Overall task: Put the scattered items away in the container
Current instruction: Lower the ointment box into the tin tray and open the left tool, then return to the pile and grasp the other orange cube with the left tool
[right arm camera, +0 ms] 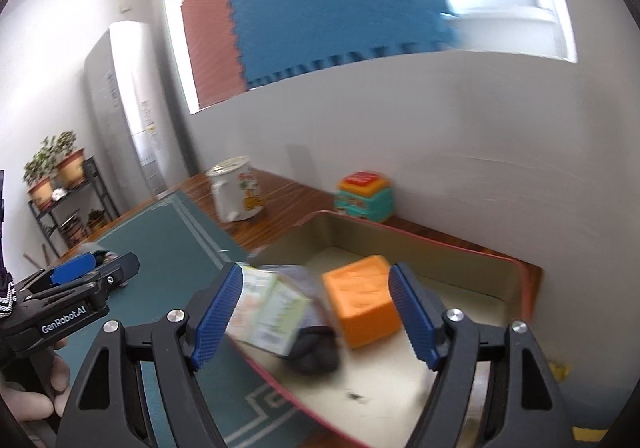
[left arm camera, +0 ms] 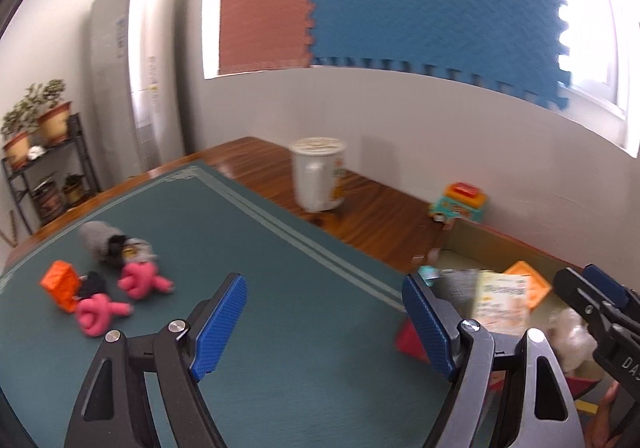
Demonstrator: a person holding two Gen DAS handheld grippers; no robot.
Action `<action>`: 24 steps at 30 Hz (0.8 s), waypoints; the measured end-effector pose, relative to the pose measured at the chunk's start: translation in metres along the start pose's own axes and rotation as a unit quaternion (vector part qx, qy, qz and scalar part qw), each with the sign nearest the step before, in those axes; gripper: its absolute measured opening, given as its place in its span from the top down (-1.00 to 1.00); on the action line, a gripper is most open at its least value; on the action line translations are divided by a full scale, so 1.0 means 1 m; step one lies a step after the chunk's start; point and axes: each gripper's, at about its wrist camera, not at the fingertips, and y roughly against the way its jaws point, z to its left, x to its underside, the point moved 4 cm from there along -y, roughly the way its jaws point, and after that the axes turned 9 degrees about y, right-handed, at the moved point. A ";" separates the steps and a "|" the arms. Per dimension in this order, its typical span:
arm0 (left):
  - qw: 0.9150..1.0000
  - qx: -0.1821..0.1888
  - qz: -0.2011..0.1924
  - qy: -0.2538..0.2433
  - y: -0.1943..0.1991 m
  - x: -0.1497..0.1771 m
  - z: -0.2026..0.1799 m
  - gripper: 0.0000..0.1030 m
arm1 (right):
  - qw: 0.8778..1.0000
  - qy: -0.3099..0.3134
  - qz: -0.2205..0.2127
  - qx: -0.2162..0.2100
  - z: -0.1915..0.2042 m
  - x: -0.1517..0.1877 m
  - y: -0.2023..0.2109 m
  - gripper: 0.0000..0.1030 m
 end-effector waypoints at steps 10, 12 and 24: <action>0.995 -0.085 -0.006 0.060 0.014 -0.003 0.112 -0.59 | 0.994 0.065 0.027 -0.083 0.104 -0.007 -0.035 -0.55; 0.992 -0.100 0.002 0.080 0.013 -0.001 0.141 -0.59 | 0.991 0.078 0.039 -0.100 0.125 -0.005 -0.045 -0.55; 0.958 -0.224 -0.007 0.178 0.000 0.003 0.323 -0.59 | 0.971 0.127 0.095 -0.178 0.212 0.028 -0.086 -0.55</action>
